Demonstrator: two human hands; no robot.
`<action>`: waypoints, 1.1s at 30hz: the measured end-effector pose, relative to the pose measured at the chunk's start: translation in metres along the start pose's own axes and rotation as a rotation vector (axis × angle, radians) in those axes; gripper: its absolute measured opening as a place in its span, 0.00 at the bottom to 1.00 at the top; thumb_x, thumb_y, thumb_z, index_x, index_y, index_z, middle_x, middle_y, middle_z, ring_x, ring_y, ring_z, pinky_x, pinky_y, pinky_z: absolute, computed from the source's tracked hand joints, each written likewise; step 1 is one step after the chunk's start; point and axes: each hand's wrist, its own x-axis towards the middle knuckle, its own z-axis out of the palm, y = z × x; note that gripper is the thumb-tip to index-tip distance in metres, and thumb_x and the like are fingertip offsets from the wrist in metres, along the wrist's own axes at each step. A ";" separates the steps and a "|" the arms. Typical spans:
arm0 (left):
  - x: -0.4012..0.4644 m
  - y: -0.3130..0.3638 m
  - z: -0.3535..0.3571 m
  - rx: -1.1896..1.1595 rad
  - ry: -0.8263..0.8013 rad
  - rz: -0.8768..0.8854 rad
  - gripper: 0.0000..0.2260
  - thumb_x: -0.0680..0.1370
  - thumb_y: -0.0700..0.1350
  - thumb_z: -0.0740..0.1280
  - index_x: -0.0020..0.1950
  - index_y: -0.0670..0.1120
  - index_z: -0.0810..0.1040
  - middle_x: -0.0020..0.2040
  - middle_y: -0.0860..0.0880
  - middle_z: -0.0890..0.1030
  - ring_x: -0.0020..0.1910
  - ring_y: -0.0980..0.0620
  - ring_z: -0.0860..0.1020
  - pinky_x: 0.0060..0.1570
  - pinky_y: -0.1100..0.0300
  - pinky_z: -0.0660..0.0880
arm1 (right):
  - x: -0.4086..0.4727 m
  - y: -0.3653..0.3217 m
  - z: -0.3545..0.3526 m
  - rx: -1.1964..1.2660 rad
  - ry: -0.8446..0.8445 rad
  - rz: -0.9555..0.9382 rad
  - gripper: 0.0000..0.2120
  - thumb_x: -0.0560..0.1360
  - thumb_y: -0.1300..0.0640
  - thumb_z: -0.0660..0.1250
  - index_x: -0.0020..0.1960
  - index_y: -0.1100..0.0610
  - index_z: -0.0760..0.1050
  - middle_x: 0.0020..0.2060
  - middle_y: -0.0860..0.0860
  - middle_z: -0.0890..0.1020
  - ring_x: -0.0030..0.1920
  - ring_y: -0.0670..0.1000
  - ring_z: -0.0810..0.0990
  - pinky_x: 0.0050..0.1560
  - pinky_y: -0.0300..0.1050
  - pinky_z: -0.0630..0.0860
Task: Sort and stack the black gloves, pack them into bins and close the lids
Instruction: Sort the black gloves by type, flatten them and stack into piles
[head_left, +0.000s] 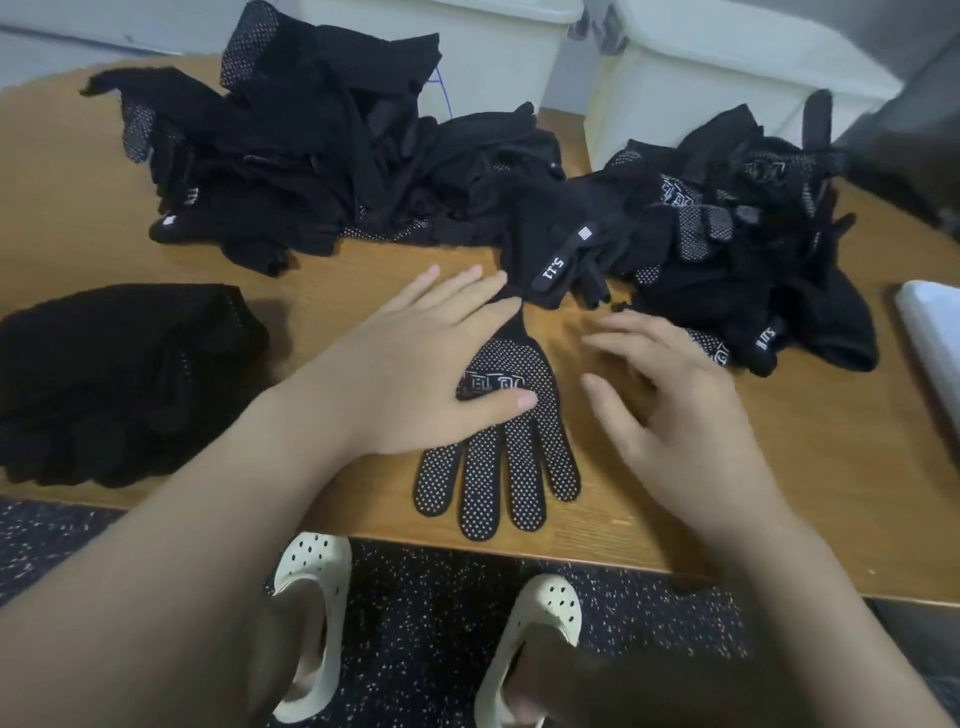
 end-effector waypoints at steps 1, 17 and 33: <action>0.003 0.001 0.002 -0.006 -0.013 -0.001 0.43 0.78 0.75 0.51 0.85 0.50 0.52 0.85 0.51 0.48 0.83 0.55 0.43 0.82 0.53 0.40 | 0.002 0.007 -0.004 -0.053 0.064 0.040 0.12 0.78 0.57 0.72 0.60 0.57 0.83 0.61 0.49 0.81 0.64 0.50 0.78 0.68 0.45 0.72; -0.002 0.020 0.011 0.068 -0.091 -0.132 0.49 0.72 0.81 0.41 0.85 0.51 0.40 0.84 0.51 0.37 0.82 0.53 0.35 0.80 0.51 0.35 | 0.013 0.017 -0.012 0.051 0.208 0.264 0.03 0.78 0.60 0.72 0.46 0.53 0.82 0.40 0.45 0.82 0.40 0.46 0.79 0.45 0.42 0.77; 0.010 0.047 -0.016 -0.931 0.287 -0.212 0.20 0.87 0.50 0.57 0.80 0.54 0.66 0.73 0.62 0.73 0.69 0.73 0.68 0.65 0.77 0.64 | 0.028 -0.022 -0.027 0.850 0.362 0.233 0.05 0.80 0.60 0.70 0.53 0.58 0.84 0.49 0.61 0.86 0.50 0.58 0.83 0.58 0.62 0.79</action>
